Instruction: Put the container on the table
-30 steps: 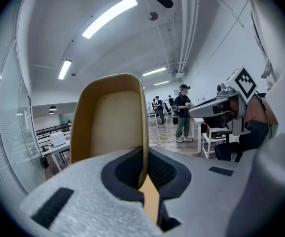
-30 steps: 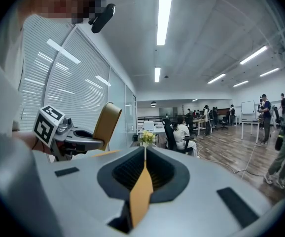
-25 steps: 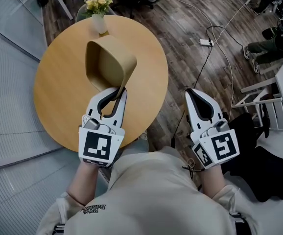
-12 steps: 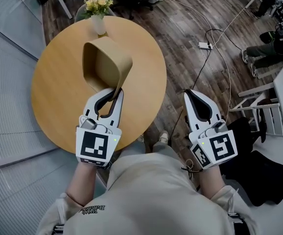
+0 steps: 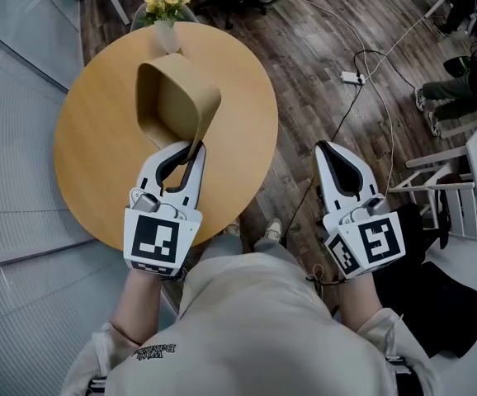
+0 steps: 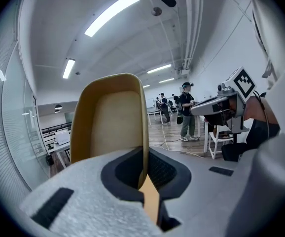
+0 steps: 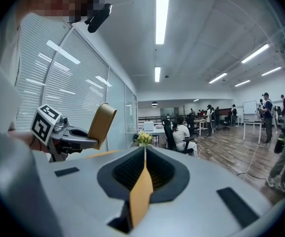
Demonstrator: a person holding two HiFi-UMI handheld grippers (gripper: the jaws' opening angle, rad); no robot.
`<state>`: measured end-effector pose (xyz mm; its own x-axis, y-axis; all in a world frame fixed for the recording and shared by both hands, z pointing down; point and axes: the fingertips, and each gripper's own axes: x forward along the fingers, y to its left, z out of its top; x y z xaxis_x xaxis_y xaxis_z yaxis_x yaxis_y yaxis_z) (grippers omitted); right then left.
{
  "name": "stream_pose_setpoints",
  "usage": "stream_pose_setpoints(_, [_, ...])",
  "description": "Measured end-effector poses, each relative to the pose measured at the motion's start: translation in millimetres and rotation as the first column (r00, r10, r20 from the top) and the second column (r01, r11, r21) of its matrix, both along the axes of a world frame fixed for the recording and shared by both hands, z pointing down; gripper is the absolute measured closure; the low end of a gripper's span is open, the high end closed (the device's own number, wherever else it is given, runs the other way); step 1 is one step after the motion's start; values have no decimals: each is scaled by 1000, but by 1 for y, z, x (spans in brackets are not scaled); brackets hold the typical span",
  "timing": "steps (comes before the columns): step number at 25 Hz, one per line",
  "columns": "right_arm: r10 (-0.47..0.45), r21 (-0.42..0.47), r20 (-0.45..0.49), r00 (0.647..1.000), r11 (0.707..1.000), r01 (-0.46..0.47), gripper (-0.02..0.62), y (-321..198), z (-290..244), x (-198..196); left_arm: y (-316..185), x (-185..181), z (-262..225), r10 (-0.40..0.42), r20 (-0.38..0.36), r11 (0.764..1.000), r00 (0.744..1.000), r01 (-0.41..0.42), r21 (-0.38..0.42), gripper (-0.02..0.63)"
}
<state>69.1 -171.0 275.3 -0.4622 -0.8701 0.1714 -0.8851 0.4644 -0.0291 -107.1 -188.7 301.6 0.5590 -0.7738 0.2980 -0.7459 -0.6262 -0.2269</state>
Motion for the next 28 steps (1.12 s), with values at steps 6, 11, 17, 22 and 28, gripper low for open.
stream_pose_setpoints(6, [-6,-15,7,1000,1000,6,561,-1,7,13,1,18,6,25,3,999,1000,-25,-40,584])
stream_pose_setpoints(11, [-4,-9,-1,1000,1000,4,561,-7,10,21,-4,29,17,32,37,997,999,-29,-70,584])
stream_pose_setpoints(17, [7,-17,-16,1000,1000,-8,561,-21,16,30,-17,38,34,53,122,995,991,-41,-93,584])
stream_pose_setpoints(22, [2,-44,-17,1000,999,-3,561,-33,29,26,-29,41,74,76,148,984,986,-50,-173,584])
stream_pose_setpoints(28, [8,-89,-33,999,996,-11,561,-40,55,28,-32,57,114,132,180,966,975,-86,-244,584])
